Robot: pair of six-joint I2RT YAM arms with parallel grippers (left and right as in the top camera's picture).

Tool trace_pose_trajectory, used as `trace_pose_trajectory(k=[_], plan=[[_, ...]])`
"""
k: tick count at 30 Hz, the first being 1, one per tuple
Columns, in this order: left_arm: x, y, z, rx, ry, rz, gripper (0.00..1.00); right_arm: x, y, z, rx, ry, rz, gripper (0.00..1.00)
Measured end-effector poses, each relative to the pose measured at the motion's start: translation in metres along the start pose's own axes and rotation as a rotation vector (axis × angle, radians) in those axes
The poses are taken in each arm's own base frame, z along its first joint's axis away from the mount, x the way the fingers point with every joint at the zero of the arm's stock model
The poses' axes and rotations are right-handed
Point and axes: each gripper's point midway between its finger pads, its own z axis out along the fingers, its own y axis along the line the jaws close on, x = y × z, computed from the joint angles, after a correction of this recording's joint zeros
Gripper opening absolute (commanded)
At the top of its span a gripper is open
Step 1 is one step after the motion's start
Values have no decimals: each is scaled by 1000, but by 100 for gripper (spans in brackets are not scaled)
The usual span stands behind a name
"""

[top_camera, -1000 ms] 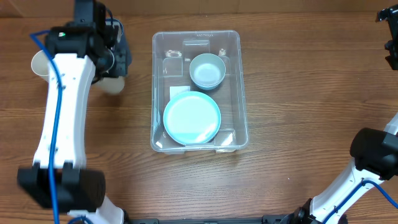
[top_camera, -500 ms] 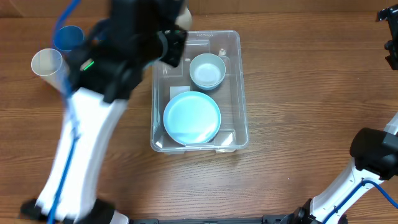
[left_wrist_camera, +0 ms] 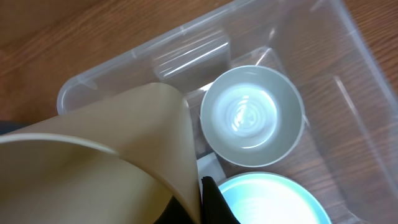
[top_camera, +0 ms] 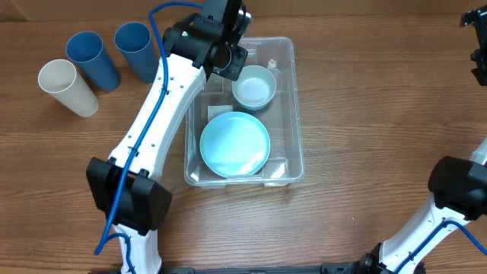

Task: Pack container
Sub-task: 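Carry the cream cup into the bin's upper-left corner and release, then move the left gripper back to the second cream cup and grasp it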

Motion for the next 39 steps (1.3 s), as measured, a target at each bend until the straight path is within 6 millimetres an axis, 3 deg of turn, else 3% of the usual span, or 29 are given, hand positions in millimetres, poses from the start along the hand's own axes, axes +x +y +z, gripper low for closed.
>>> trace_pose_trajectory(k=[8, 12, 15, 16, 21, 28, 35, 39], plan=[[19, 20, 46, -33, 100, -47, 4, 0, 0, 0, 1, 1, 0, 100], [27, 20, 63, -34, 136, -48, 5, 0, 0, 0, 0, 0, 0, 100], [26, 21, 65, -35, 132, -49, 52, 0, 0, 0, 0, 1, 0, 100], [27, 22, 66, -38, 133, -57, 64, 0, 0, 0, 0, 0, 0, 100], [25, 30, 77, -62, 125, -78, 89, 0, 0, 0, 1, 1, 0, 100], [14, 33, 74, -73, 89, -82, 92, 0, 0, 0, 0, 0, -1, 100], [-30, 36, 42, -76, -44, -91, 91, 0, 0, 0, 0, 0, -1, 100], [-35, 37, 35, -76, -58, -91, 92, 0, 0, 0, 0, 1, 0, 100]])
